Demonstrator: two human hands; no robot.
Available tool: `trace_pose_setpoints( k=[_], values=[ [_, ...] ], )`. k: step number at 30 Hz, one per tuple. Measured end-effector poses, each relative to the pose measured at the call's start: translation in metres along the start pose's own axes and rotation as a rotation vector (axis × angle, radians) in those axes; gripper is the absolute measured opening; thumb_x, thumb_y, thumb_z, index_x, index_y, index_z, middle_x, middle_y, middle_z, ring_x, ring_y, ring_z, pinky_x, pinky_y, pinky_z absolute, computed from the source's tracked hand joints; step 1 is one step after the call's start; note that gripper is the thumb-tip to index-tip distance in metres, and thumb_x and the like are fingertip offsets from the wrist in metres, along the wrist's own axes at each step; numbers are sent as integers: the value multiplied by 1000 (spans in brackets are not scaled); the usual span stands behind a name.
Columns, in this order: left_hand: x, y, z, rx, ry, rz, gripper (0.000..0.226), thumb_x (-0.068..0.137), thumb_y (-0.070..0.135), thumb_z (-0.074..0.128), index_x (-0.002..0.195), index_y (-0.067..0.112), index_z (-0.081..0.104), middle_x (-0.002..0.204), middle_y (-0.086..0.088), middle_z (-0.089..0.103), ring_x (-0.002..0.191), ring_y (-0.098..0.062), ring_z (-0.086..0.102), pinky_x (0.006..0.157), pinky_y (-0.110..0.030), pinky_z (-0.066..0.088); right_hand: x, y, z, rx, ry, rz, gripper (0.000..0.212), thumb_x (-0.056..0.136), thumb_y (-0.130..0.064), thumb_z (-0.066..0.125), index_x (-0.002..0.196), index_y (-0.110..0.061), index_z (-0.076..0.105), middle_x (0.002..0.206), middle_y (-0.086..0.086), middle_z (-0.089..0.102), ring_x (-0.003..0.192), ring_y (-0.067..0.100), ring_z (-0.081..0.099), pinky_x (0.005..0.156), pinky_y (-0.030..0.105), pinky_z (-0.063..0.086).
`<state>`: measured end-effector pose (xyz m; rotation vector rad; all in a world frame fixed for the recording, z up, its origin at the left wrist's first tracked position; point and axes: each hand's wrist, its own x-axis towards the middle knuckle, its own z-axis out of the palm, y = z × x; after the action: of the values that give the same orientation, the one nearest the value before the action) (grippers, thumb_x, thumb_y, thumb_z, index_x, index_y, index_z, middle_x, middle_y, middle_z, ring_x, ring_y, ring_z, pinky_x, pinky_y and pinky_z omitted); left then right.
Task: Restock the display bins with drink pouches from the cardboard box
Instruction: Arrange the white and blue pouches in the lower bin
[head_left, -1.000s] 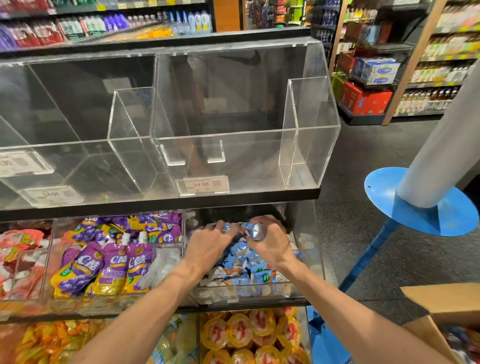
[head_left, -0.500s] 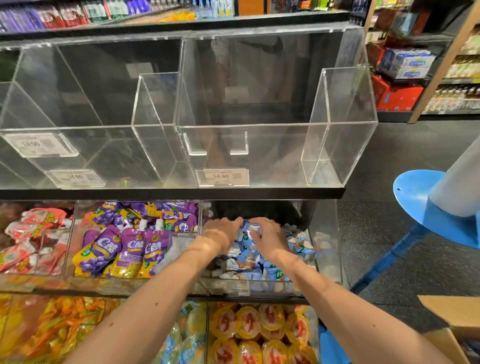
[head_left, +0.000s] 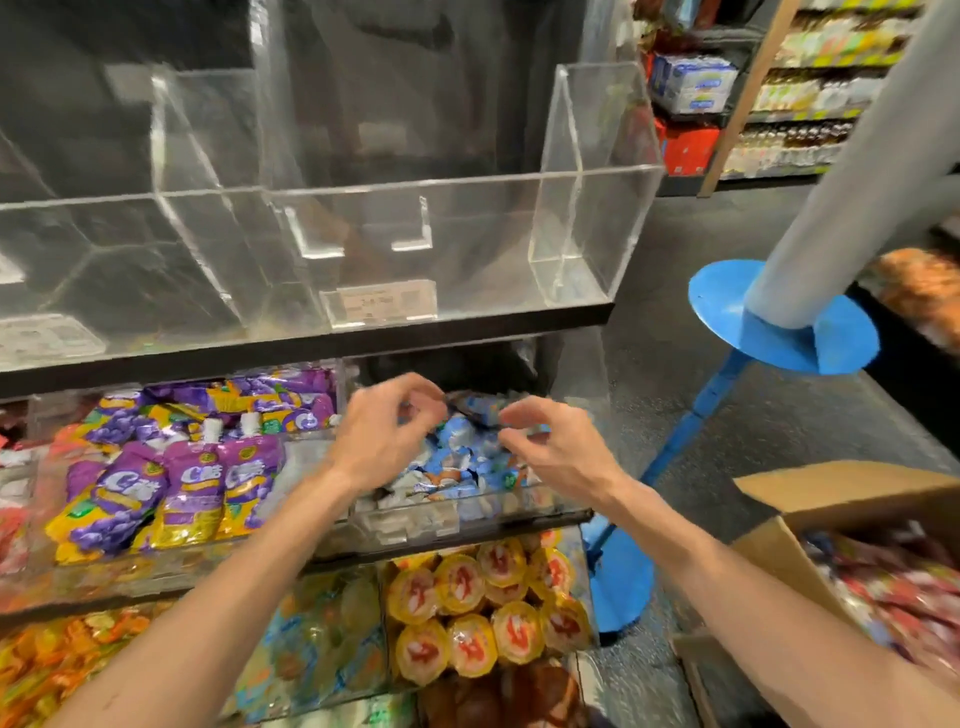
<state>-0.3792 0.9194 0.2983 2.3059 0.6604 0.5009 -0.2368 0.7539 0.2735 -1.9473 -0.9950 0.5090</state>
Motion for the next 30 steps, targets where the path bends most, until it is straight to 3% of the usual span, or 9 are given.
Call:
trace_pose_setpoints(
  k=[2, 5, 9, 12, 17, 21, 25, 28, 30],
  values=[
    [-6, 26, 13, -123, 15, 97, 5, 89, 20, 72, 93, 23, 72, 78, 15, 70, 71, 2, 63, 68, -11, 47, -38, 4, -25, 45, 110, 21, 12, 91, -11, 69, 102, -11, 73, 93, -7, 72, 83, -5, 65, 75, 13, 50],
    [-14, 75, 55, -290, -58, 263, 4, 88, 14, 74, 91, 15, 73, 76, 11, 69, 67, 0, 62, 66, -11, 46, -99, 24, -60, 42, 307, 112, 7, 91, -11, 70, 93, -17, 73, 88, -5, 73, 82, 2, 67, 72, 12, 50],
    [-22, 128, 128, -329, -246, 429, 10, 87, 22, 74, 95, 19, 70, 81, 12, 70, 74, -3, 63, 69, -15, 48, -176, 68, -98, 9, 547, 297, 5, 91, -19, 71, 93, -23, 73, 90, -7, 74, 87, 5, 66, 75, 18, 51],
    [-34, 163, 191, -322, -394, 498, 19, 86, 33, 69, 98, 18, 69, 87, 9, 69, 78, 1, 60, 73, -13, 45, -227, 100, -119, 27, 687, 431, 5, 91, -15, 70, 93, -19, 72, 88, -5, 71, 83, 4, 63, 73, 12, 46],
    [-59, 221, 300, -74, -688, 639, 29, 92, 34, 64, 113, 13, 64, 107, -10, 68, 105, -29, 61, 89, -38, 47, -312, 178, -154, 49, 821, 799, 10, 93, -27, 69, 100, -20, 70, 99, -6, 70, 92, 8, 63, 75, 20, 45],
    [-74, 256, 403, 87, -936, 619, 40, 92, 28, 64, 129, 15, 56, 124, -11, 61, 120, -30, 53, 96, -38, 44, -374, 240, -180, 17, 827, 1072, 25, 93, -27, 67, 115, -16, 67, 119, 2, 66, 112, 24, 61, 85, 30, 44],
    [-86, 266, 501, 260, -1087, 582, 37, 90, 31, 63, 125, 20, 57, 118, -13, 61, 112, -34, 57, 93, -41, 46, -408, 301, -209, 90, 805, 1212, 12, 91, -21, 69, 103, -21, 65, 101, 2, 68, 103, 25, 64, 80, 30, 46],
    [-79, 261, 563, 391, -1111, 397, 38, 92, 27, 62, 128, 16, 56, 120, -16, 59, 113, -37, 57, 92, -39, 46, -417, 351, -222, 116, 688, 1298, 22, 93, -23, 67, 114, -15, 65, 105, 7, 70, 101, 26, 64, 83, 35, 51],
    [-72, 260, 590, 410, -1050, 207, 44, 94, 33, 61, 132, 12, 52, 128, -18, 57, 117, -37, 55, 94, -40, 45, -410, 377, -226, 149, 579, 1306, 24, 95, -27, 64, 118, -20, 60, 106, 9, 69, 98, 29, 64, 75, 34, 49]
  ],
)
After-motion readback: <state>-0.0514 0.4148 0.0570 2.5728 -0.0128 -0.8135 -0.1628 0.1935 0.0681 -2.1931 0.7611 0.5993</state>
